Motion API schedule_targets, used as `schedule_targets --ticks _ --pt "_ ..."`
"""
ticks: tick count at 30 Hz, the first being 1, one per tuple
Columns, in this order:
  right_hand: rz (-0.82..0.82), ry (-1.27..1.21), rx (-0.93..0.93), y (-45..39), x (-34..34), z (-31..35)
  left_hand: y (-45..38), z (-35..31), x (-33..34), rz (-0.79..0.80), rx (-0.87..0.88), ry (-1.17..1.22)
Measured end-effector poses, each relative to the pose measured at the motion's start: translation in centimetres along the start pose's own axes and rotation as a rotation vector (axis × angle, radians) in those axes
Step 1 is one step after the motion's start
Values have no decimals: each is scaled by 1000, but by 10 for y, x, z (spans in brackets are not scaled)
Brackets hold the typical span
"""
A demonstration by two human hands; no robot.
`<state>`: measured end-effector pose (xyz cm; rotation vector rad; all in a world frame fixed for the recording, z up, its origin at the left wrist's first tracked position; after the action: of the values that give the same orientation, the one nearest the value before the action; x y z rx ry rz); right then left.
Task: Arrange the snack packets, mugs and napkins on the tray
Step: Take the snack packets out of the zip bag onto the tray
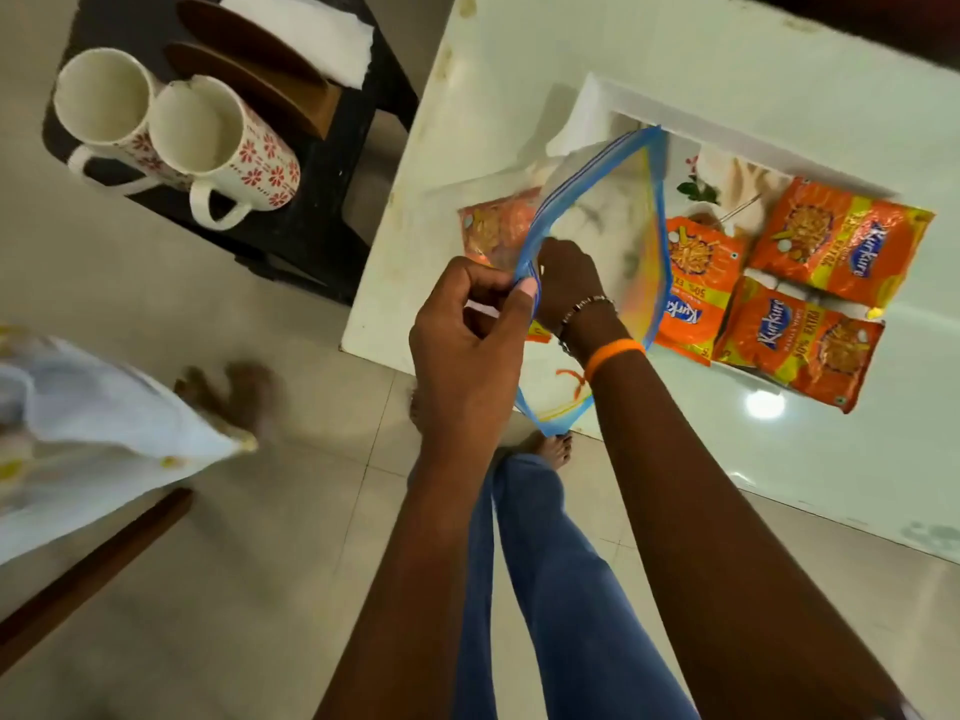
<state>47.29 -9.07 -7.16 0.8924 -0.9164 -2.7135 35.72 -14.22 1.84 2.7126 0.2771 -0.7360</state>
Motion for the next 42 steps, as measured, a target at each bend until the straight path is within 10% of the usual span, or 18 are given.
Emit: schedule_targets --ticks 17,28,36,42 --pt "-575 -832 -69 29 -196 -137 -38 -22 88 66 55 -202" --pt "-515 -686 -40 -86 -200 -155 -34 -8 114 145 8 -235" --pt "-770 -585 -162 13 -194 -153 -29 -3 130 351 4 -250" --pt "-794 -976 262 115 -62 -184 -80 -3 95 187 247 -510"
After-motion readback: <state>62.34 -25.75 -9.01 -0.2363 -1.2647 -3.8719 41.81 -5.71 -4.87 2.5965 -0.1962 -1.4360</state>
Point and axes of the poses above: each hand's wrist, its own y-axis away from the middle knuckle, its own x-axis out of the palm, z = x × y, the point moved 9 cm from there along -y, towards the middle knuckle, and after that the axes turned 14 degrees about -y, right-handed, at the moved point
